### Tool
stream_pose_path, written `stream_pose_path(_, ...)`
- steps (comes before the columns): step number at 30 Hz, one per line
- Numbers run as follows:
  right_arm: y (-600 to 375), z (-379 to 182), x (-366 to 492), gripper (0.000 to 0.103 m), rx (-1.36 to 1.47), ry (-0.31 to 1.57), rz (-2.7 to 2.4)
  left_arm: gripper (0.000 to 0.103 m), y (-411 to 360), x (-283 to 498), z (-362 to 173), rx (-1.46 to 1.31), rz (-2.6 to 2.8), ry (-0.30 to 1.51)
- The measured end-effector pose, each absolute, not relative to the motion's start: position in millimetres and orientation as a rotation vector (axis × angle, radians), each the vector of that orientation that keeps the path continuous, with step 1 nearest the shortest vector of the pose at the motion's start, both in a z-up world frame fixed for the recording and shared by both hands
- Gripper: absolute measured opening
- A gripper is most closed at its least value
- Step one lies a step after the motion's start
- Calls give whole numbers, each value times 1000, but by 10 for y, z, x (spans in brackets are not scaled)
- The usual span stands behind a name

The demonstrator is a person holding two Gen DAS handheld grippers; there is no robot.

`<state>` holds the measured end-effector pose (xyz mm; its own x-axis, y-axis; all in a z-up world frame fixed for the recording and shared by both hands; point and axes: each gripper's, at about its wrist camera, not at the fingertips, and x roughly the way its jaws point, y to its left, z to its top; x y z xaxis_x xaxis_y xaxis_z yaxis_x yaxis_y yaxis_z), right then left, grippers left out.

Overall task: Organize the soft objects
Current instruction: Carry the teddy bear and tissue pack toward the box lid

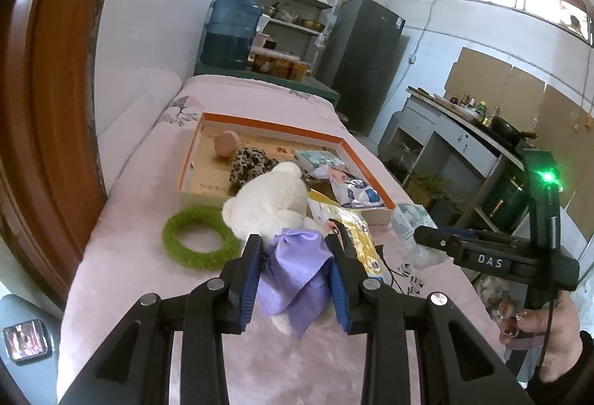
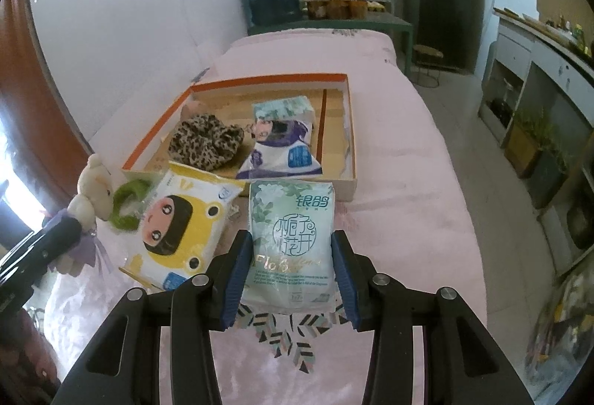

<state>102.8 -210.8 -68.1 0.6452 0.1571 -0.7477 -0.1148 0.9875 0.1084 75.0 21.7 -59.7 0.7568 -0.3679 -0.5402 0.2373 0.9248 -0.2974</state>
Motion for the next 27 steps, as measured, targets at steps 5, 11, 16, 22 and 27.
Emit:
stream_pose_path(5, -2067, -582, 1039, 45, 37, 838, 164, 34, 205, 778, -519, -196, -308, 621)
stream_pose_path(11, -1994, -434, 1089, 45, 14, 807, 178, 34, 208, 864, -409, -174, -286, 605)
stream_pose_path(16, -1926, -317, 1150, 45, -2, 786, 194, 34, 207, 960, -300, -163, -277, 589)
stream_pose_path(22, -1858, -193, 1239, 45, -20, 763, 217, 34, 173, 1102, -171, -138, -264, 569)
stream_pose_path(27, -1835, -104, 1335, 45, -34, 751, 231, 34, 112, 1240, -84, -108, -257, 553)
